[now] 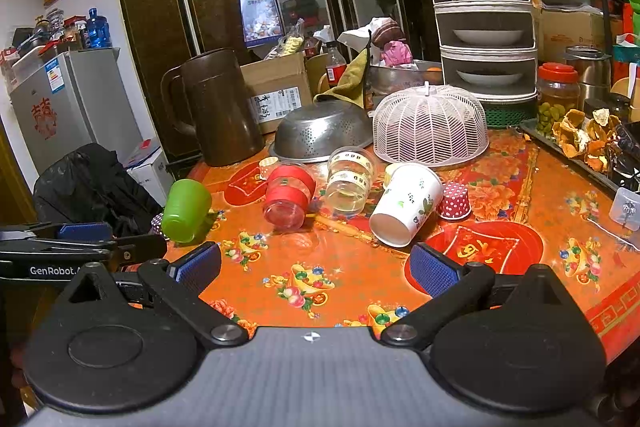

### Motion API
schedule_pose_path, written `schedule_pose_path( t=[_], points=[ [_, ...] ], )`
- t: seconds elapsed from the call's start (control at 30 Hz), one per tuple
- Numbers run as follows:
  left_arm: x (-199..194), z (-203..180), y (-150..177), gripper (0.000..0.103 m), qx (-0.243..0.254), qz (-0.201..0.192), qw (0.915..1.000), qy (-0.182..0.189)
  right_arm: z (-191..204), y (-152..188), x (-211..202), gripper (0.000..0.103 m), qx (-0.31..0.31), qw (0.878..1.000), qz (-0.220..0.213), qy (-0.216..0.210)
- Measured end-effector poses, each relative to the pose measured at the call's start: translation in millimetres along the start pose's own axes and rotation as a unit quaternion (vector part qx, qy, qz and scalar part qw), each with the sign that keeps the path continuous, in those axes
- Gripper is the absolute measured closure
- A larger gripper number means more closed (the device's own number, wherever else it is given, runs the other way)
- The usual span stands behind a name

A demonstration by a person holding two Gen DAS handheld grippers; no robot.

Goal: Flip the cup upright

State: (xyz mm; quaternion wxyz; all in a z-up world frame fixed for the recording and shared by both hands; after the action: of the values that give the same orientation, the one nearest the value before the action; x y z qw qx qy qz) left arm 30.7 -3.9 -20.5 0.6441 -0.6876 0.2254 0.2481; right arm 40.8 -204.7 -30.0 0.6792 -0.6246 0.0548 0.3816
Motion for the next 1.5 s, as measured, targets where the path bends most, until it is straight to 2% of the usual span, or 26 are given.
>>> schedule_pose_path(
  t=[1.13,1.5],
  points=[
    [3.4,0.7,-0.6,0.006,-0.003,0.005,1.0000,0.000,-0.3,4.5,-0.3,0.001,0.000,1.000,0.004,-0.001],
    [13.7,-12.7,-1.9,0.006,0.001,0.015,0.9999,-0.004,-16.7,8.6,3.9,0.001,0.015,1.000,0.013,-0.011]
  ],
)
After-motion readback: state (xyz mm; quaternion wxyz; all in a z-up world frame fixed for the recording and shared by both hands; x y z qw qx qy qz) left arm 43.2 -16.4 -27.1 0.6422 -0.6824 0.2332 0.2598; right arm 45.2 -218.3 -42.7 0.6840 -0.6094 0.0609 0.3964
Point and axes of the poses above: each gripper's, at about its wrist camera, not at the fingertips, and x roughly the way its jaws point, z to its left, y to its underside, the point moved 4 cm from there along x, roughly the way its jaws point, and after that the axes turned 7 degrees about z, right-handed, at the moved point
